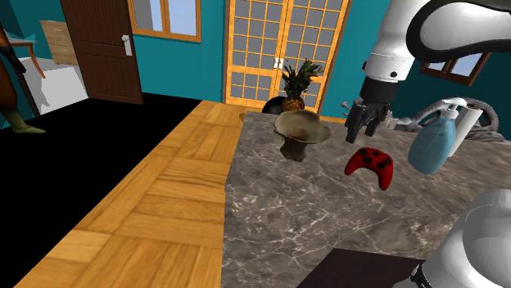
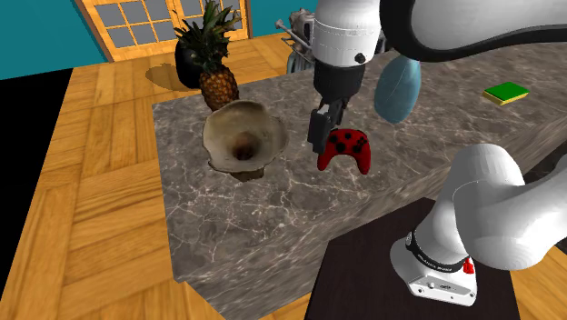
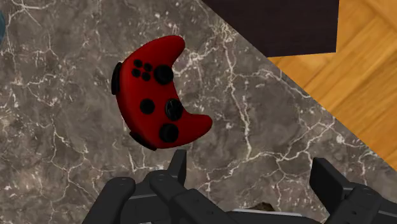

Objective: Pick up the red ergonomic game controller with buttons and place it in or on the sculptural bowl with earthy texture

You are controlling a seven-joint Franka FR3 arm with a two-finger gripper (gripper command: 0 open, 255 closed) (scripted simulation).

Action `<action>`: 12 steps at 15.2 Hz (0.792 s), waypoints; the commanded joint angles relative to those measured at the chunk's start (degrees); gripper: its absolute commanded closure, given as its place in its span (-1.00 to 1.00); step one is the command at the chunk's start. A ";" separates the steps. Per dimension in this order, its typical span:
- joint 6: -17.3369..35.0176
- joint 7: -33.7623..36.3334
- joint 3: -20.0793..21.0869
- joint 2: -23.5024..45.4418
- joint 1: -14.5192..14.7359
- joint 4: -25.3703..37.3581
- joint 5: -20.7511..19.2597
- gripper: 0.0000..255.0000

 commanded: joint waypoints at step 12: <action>5.52 -21.28 -5.25 -17.86 1.19 -18.39 -17.71 -1.00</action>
